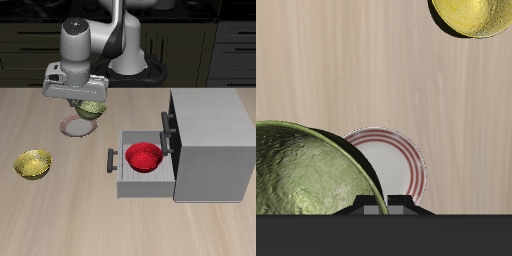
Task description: Place the green bowl on the plate
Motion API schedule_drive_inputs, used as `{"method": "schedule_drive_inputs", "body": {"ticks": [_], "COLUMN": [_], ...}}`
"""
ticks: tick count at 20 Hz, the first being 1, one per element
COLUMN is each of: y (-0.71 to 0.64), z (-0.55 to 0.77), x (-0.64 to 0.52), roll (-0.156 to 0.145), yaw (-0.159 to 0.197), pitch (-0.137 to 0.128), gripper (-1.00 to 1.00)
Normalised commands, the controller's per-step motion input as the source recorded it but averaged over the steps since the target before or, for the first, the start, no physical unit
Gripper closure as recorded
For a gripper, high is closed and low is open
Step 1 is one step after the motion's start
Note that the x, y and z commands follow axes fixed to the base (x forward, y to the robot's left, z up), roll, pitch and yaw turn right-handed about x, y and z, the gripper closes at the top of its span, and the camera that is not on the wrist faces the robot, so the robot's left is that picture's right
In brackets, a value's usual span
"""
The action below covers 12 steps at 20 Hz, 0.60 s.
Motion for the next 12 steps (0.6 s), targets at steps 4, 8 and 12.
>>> {"method": "schedule_drive_inputs", "body": {"ticks": [4, 8, 12], "y": [-0.16, -0.04, -0.02], "z": [0.01, -0.02, -0.06], "x": [0.15, 0.06, 0.07], "roll": [-0.035, -0.009, -0.017], "yaw": [-0.008, 0.011, 0.012], "pitch": [-0.014, 0.001, 0.006], "gripper": [1.0, 1.0, 1.0]}}
